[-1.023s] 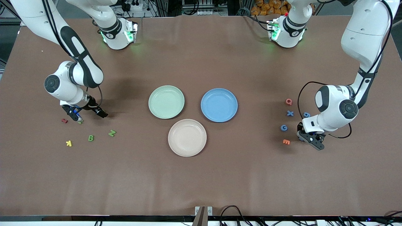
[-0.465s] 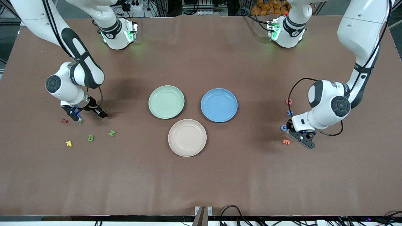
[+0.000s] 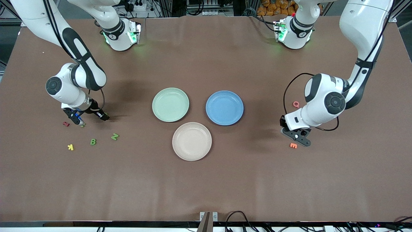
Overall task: Sort letters by color into matching plates
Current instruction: 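Carry the blue E to the blue plate while the right gripper carries 9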
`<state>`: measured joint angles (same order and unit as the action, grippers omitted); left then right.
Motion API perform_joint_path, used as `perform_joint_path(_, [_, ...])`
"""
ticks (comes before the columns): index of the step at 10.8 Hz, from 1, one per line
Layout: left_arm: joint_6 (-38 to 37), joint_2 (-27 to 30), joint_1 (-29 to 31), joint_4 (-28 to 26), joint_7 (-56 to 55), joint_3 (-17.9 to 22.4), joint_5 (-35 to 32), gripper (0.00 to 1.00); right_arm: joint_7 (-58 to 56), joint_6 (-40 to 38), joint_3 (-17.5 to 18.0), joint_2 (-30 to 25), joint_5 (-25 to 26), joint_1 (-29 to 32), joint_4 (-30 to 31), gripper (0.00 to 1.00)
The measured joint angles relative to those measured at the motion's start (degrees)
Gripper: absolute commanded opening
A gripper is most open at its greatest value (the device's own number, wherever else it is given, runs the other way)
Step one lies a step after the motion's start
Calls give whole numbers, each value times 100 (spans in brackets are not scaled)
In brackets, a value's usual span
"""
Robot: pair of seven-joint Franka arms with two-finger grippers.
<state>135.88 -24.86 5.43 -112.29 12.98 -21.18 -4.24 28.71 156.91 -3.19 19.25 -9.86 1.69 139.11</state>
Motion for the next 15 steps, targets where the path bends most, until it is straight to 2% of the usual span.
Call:
perform_joint_path(1, [-31,11,-142,0,-336,-46,0,0,0,-7,-1,-10,0,2,1,40])
perform_joint_path(4, [-54,37,-744,2,-1341,-91,0,0,0,-11,-3,-40,0,7,-1,32])
perform_joint_path(10, [-56,-1,-1879,110,-3560,-97,-331,0,-5,-58,-2,-69,0,9,-1,28])
perform_joint_path(15, [-59,-305,-2380,289,-4786,-90,-643,1,-1565,-535,28,-345,151,-8,-76,28])
